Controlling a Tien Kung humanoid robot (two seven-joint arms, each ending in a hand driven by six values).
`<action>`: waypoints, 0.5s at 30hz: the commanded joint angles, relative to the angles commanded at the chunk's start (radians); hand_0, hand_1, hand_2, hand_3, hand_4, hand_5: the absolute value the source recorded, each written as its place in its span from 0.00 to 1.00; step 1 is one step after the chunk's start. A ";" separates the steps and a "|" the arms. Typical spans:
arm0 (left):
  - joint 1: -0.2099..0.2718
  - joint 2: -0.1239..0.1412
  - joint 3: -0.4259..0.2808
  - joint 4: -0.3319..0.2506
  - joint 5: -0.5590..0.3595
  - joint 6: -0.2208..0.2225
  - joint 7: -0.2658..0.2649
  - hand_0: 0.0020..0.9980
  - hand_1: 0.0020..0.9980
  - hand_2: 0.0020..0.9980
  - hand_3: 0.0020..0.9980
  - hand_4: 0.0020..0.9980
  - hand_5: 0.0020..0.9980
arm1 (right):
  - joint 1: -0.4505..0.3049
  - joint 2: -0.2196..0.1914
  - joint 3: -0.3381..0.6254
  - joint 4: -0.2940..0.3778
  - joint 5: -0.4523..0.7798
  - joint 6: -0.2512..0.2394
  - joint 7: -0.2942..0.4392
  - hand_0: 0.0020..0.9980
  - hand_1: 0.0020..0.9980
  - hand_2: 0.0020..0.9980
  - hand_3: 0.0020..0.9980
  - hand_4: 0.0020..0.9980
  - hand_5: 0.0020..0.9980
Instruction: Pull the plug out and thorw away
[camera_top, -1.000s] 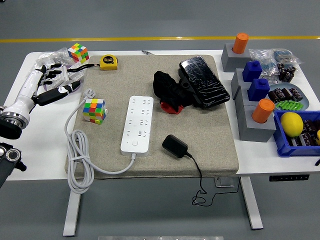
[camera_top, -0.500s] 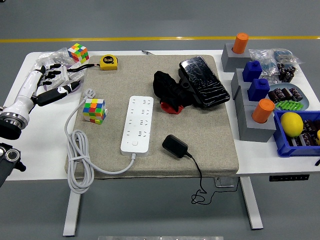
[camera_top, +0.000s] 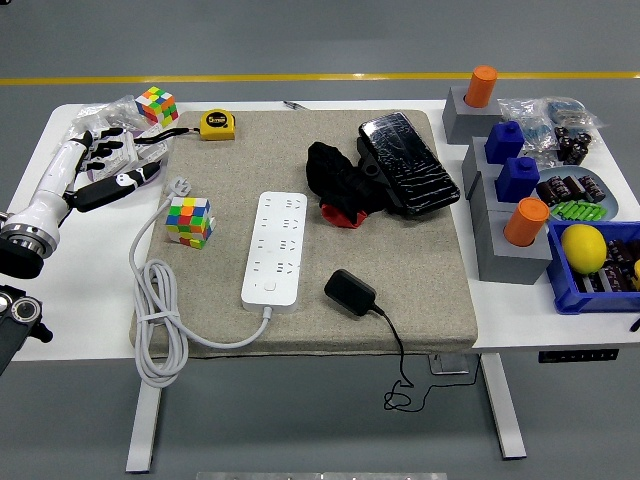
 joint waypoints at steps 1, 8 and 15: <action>0.001 -0.001 0.000 -0.001 0.000 0.000 0.000 0.77 0.84 0.83 0.87 0.96 0.55 | 0.000 0.000 -0.001 0.000 0.000 0.000 0.000 0.68 0.72 0.74 0.70 1.00 0.49; 0.007 -0.001 -0.004 -0.004 0.001 -0.001 0.000 0.76 0.84 0.83 0.87 0.96 0.55 | 0.003 0.000 -0.012 0.005 0.009 -0.002 0.001 0.68 0.72 0.74 0.70 1.00 0.49; 0.013 -0.002 -0.010 -0.005 0.001 -0.001 0.000 0.76 0.84 0.83 0.87 0.96 0.54 | 0.001 -0.003 -0.013 0.001 0.003 -0.001 -0.002 0.68 0.72 0.74 0.70 1.00 0.49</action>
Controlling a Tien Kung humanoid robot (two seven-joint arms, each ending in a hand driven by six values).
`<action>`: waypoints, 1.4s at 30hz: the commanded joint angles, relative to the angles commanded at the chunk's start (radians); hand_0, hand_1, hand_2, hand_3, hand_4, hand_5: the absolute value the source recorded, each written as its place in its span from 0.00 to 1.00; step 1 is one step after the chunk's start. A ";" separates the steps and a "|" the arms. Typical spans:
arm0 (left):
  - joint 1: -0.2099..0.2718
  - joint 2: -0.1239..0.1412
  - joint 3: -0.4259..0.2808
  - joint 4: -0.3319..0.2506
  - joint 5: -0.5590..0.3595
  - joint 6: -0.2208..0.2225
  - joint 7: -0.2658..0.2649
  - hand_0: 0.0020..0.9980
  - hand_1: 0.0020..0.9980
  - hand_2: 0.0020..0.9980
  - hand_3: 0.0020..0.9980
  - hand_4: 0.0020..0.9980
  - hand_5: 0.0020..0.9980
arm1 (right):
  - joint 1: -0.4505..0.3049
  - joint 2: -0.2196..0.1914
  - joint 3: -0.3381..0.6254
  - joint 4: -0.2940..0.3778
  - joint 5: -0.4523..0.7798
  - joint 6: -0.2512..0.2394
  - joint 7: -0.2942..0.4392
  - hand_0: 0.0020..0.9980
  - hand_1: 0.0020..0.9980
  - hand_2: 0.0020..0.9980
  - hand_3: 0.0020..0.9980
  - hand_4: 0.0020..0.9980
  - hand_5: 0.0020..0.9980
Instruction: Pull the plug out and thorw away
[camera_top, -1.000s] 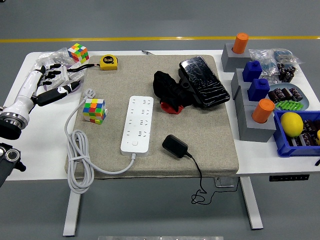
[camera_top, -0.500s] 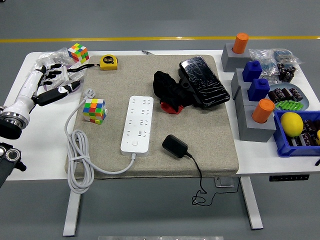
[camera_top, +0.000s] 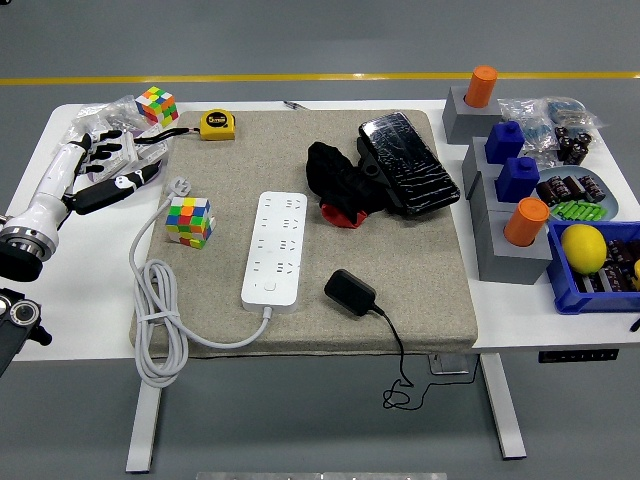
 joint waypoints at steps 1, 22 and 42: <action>0.000 0.000 0.000 0.000 0.000 0.000 0.000 0.76 0.84 0.83 0.87 0.96 0.54 | 0.000 0.000 0.000 0.000 0.000 0.000 0.000 0.68 0.72 0.74 0.70 1.00 0.49; -0.003 0.003 0.005 -0.001 0.000 0.000 -0.001 0.76 0.84 0.83 0.87 0.95 0.53 | -0.002 -0.002 -0.005 0.000 0.002 0.000 -0.002 0.68 0.72 0.74 0.70 1.00 0.49; -0.006 0.006 -0.002 -0.002 0.001 -0.001 -0.001 0.76 0.84 0.83 0.87 0.95 0.52 | 0.001 -0.003 -0.001 0.000 0.004 -0.001 0.000 0.68 0.72 0.74 0.70 1.00 0.49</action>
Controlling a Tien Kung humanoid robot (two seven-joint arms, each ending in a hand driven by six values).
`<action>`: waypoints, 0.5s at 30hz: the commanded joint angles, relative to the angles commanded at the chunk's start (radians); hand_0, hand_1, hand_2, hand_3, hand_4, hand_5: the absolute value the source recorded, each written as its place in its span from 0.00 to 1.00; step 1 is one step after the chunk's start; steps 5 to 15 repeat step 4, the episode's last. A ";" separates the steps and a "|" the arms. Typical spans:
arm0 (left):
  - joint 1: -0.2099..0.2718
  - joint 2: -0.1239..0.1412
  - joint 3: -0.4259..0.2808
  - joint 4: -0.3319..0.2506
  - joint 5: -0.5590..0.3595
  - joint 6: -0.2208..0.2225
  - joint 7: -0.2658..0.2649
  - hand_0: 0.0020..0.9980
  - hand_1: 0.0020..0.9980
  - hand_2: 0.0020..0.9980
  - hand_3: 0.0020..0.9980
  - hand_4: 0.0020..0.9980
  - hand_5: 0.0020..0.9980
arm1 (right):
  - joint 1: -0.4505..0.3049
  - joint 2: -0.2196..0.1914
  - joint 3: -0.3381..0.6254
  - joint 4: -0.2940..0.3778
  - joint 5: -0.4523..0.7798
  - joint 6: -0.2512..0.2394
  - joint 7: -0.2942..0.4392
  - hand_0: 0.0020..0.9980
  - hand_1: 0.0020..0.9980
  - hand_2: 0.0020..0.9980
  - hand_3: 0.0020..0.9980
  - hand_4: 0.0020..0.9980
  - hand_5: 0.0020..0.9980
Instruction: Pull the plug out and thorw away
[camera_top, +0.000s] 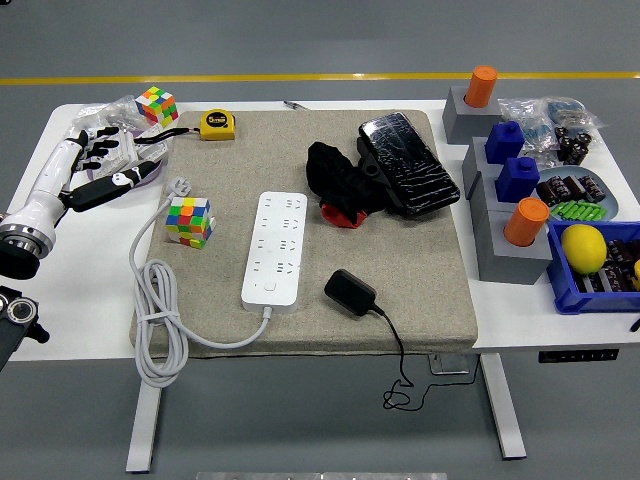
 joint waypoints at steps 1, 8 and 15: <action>-0.001 -0.001 0.000 0.000 0.000 0.000 0.000 0.76 0.84 0.83 0.87 0.95 0.52 | 0.000 0.000 -0.002 0.001 0.002 0.001 0.000 0.68 0.72 0.74 0.70 1.00 0.49; -0.003 -0.003 0.001 -0.001 0.000 0.000 -0.001 0.76 0.84 0.83 0.87 0.95 0.52 | 0.000 0.000 0.000 0.002 0.003 0.000 0.000 0.68 0.72 0.74 0.70 1.00 0.49; -0.003 -0.003 0.001 -0.001 0.000 0.000 -0.001 0.76 0.84 0.83 0.87 0.95 0.52 | 0.000 0.000 0.000 0.002 0.003 0.000 0.000 0.68 0.72 0.74 0.70 1.00 0.49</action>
